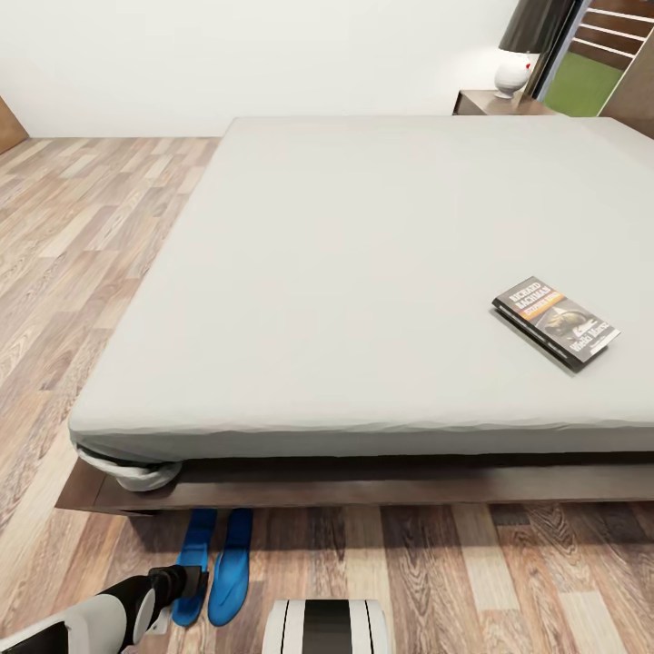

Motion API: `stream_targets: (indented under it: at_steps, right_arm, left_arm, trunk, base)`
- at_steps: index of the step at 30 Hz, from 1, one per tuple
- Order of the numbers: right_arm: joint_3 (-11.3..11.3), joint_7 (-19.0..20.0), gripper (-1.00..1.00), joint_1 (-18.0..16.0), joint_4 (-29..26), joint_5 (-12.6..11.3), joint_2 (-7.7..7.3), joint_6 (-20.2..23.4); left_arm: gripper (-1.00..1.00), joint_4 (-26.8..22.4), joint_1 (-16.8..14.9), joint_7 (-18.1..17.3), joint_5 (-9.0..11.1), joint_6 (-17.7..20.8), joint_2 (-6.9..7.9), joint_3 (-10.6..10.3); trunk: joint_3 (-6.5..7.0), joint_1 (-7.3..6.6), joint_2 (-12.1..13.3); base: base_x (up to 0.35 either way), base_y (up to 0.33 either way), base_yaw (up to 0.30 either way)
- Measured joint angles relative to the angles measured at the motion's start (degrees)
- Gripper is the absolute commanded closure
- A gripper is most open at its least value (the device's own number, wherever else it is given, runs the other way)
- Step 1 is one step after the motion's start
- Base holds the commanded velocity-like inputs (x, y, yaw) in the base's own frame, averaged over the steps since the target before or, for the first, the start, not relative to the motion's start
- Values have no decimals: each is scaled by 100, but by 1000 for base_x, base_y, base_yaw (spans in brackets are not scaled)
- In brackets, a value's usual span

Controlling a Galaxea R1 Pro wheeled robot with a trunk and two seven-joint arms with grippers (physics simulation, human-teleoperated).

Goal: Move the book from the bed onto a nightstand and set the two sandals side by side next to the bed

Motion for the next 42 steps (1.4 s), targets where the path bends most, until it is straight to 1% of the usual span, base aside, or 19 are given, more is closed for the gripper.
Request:
stream_targets:
  at_steps: [3, 6, 15, 20, 42]
  right_arm:
    - [0, 0, -100, 0, -3, 0, 0, 0]
    - [0, 0, -100, 0, -1, 0, 0, 0]
    - [0, 0, -100, 0, -3, 0, 0, 1]
    - [0, 0, -100, 0, -2, 0, 0, 0]
    - [0, 0, -100, 0, -6, 0, 0, 0]
  left_arm:
    - [100, 0, -2, 0, 0, 0, 7, 0]
    - [100, 0, -4, 1, 1, -1, 16, 0]
    - [100, 0, -5, -5, 0, 23, 31, 0]
    - [100, 0, -7, -11, 1, 23, 32, 0]
    - [100, 0, -44, -6, 0, 29, 32, 0]
  trunk:
    - [0, 0, 0]
    - [-66, 8, -4]
    - [-66, 8, -4]
    - [-177, 21, -11]
    - [-177, 21, -11]
  base:
    - [0, 0, 0]
    - [0, 0, 0]
    - [0, 0, 0]
    - [0, 0, 0]
    - [0, 0, 0]
